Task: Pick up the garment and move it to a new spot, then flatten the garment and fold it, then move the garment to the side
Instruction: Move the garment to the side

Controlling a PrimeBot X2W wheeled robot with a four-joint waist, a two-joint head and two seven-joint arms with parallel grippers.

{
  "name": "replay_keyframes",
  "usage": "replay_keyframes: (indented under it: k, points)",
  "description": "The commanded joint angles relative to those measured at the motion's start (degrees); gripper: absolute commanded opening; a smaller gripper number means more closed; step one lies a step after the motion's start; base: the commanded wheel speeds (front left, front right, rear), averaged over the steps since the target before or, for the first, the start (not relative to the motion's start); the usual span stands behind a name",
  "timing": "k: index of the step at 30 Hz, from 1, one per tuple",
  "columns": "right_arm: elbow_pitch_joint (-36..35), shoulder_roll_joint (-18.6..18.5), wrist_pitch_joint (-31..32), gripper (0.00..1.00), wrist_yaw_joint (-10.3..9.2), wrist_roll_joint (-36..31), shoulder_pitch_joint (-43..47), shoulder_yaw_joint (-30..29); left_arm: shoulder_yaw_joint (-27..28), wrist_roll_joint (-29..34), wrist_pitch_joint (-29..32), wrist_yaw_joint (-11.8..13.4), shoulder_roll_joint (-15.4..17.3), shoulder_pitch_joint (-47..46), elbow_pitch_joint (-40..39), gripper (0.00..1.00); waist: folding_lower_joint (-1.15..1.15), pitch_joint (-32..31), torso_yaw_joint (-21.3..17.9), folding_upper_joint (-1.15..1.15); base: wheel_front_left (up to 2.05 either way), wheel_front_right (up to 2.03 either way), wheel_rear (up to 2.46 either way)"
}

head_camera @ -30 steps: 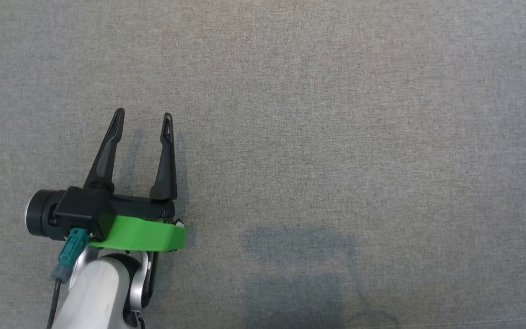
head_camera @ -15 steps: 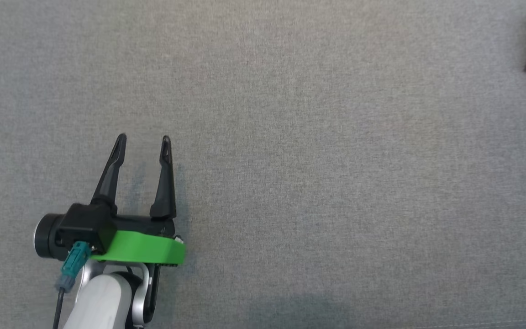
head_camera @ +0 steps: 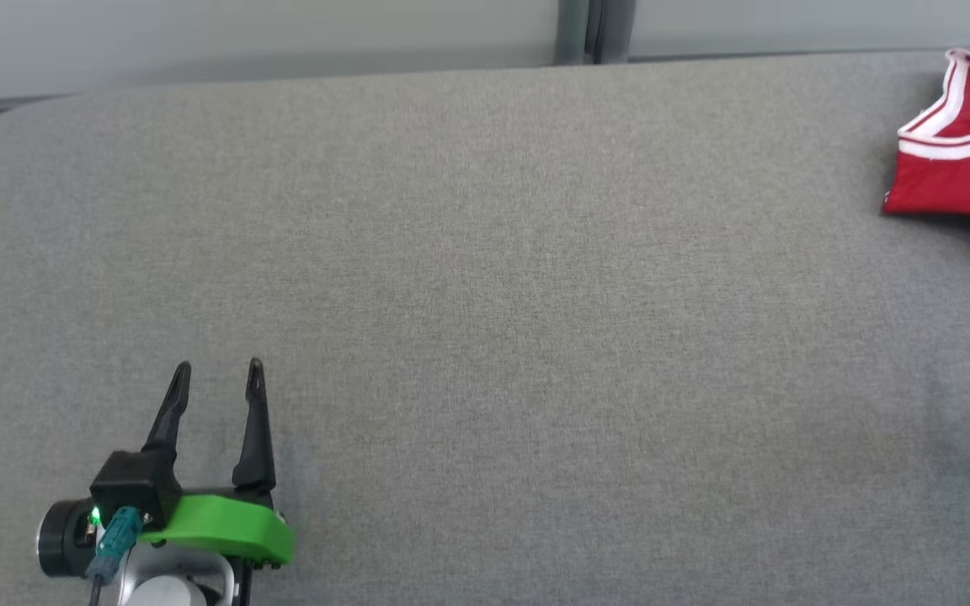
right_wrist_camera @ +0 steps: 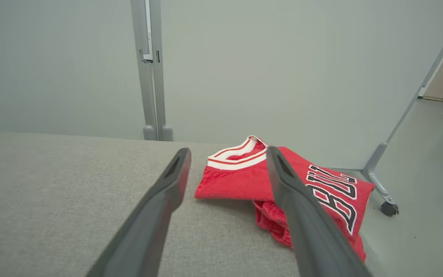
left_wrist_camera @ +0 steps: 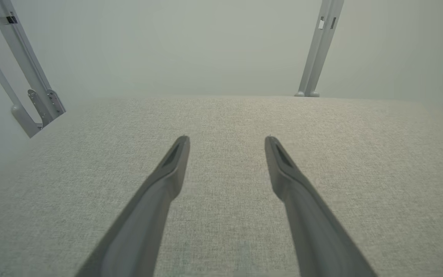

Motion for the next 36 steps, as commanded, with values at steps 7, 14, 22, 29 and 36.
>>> replay_keyframes:
  k: [7, 14, 22, 29, 36]
  points:
    - [-9.36, 9.20, -0.39, 1.00, -0.02, -4.80, 12.97, 0.68, 1.91, -0.99, -1.36, -1.25, 0.44, 4.05, 5.88, 1.00, 0.01, -9.81, 2.44, 0.00, 0.00, 0.00, 0.00]
    - [-7.45, 16.87, -0.87, 1.00, -0.02, -8.61, 18.20, -1.00, 3.06, 0.39, -1.57, -2.87, -0.93, 4.85, 8.64, 1.00, 0.01, -11.81, 4.39, 0.00, 0.00, 0.00, 0.00]
    - [-4.45, 22.15, -0.99, 1.00, -0.02, -16.93, 19.12, -6.29, 4.57, 2.65, -1.60, -5.00, -2.04, 5.07, 9.39, 1.00, 0.01, -12.14, 4.80, 0.00, 0.00, 0.00, 0.00]
    - [-5.61, 24.40, -1.01, 1.00, -0.02, -23.75, 18.77, -10.77, 5.49, 3.84, -1.59, -6.85, -2.78, 4.73, 9.86, 1.00, 0.01, -11.89, 4.27, 0.00, 0.00, 0.00, 0.00]
    - [-9.01, 25.32, -1.01, 1.00, -0.02, -27.19, 18.63, -9.21, 6.89, 5.25, -1.55, -8.00, -3.77, 4.36, 10.00, 1.00, 0.01, -11.64, 3.68, 0.00, 0.00, 0.00, 0.00]
